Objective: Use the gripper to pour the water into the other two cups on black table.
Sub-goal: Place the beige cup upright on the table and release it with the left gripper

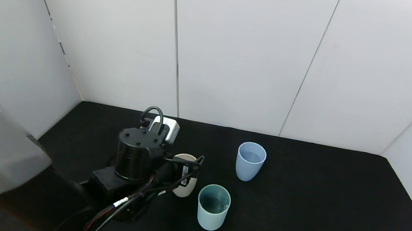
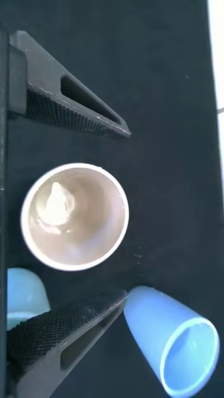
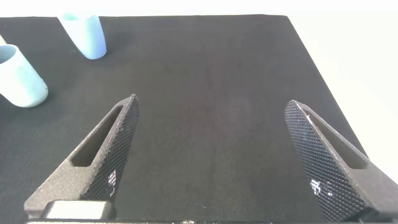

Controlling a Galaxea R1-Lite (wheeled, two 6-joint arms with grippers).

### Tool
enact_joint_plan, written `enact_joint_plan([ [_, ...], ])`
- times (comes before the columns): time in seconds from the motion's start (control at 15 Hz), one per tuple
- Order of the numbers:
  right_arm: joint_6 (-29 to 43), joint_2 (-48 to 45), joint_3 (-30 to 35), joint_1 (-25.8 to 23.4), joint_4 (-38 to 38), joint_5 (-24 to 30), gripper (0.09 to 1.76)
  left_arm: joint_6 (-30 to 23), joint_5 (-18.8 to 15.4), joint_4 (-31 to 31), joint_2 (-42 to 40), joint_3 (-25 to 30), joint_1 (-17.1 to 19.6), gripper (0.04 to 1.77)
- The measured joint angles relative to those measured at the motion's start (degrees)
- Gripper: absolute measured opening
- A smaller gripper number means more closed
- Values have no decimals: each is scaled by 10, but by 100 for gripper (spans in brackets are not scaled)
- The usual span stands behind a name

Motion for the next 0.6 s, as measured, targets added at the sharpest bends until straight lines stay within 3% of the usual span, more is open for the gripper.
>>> enact_joint_plan([
  [0.27, 0, 0, 0, 0, 0, 0, 171, 12, 2, 0, -69, 46, -5, 170],
  [0.6, 0, 0, 0, 0, 0, 0, 171, 30, 2, 1, -182, 148, -5, 170],
])
